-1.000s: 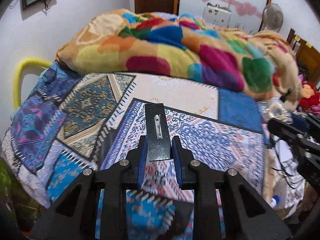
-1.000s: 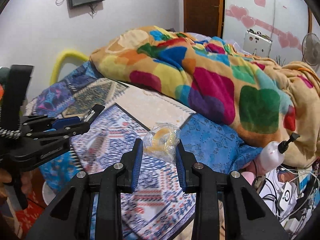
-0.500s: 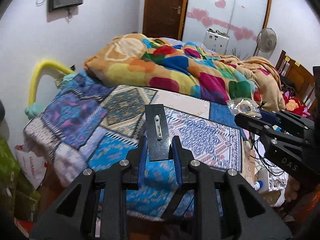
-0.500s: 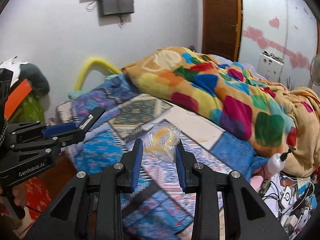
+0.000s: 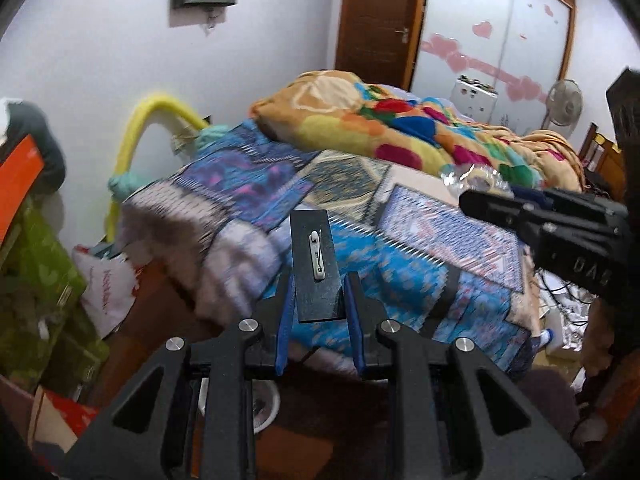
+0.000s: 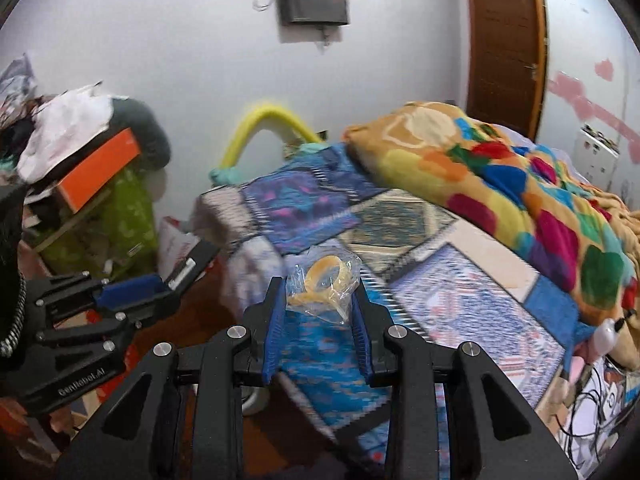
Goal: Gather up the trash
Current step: 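Carry the black clip and bagged item with both tools over the white bucket, then open the left tool dropping the black clip while the right tool drops the bag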
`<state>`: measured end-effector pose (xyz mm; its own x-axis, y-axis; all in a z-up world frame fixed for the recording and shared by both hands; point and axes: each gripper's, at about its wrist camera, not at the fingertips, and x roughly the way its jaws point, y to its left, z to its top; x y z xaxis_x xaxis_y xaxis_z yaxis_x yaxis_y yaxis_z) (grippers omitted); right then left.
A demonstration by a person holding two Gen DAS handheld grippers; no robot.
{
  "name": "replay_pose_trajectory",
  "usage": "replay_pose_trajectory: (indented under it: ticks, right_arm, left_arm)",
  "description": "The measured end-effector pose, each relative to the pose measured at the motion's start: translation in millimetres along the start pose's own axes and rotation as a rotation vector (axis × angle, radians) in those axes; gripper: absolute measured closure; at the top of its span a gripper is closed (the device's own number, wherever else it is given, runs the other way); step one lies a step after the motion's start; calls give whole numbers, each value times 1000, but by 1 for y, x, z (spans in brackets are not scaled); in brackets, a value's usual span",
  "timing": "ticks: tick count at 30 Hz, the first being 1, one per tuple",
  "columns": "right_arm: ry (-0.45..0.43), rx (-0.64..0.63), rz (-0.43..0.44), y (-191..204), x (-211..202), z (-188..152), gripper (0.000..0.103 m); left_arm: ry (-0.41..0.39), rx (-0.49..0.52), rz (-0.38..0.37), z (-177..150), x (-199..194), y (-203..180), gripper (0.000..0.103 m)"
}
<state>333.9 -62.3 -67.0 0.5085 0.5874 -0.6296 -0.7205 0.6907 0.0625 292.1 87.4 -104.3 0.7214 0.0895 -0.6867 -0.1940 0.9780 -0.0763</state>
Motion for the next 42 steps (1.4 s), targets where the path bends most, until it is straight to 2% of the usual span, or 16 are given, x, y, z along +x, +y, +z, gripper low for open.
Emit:
replay_pose_trajectory:
  ticks: [5, 11, 17, 23, 27, 28, 29, 31, 34, 36, 42]
  right_arm:
    - [32, -35, 81, 41, 23, -4, 75]
    - [112, -69, 175, 84, 70, -18, 75]
    - [218, -108, 214, 111, 117, -38, 75]
    - [342, -101, 234, 121, 160, -65, 75]
    - [415, -112, 238, 125, 183, -84, 75]
    - [439, -108, 243, 126, 191, -90, 75]
    - [456, -105, 247, 127, 197, -93, 75]
    - [489, -98, 256, 129, 210, -99, 75]
    - [515, -103, 268, 138, 225, -102, 75]
    - [519, -112, 265, 145, 235, -102, 75]
    - [533, -83, 308, 151, 253, -96, 73]
  left_arm:
    - [-4, -46, 65, -30, -6, 41, 79]
    - [30, -125, 116, -65, 8, 83, 79]
    - [117, -221, 147, -100, 41, 122, 79]
    - [210, -323, 179, -142, 76, 154, 79]
    - [273, -387, 170, -171, 99, 166, 79]
    - [286, -393, 168, -176, 104, 166, 98]
    - [317, -392, 158, -183, 112, 167, 103]
    - [349, -408, 150, -193, 123, 171, 103]
    - [357, -415, 138, -202, 135, 173, 103]
    - [362, -415, 162, -203, 145, 176, 103]
    - [326, -495, 167, -198, 147, 195, 101]
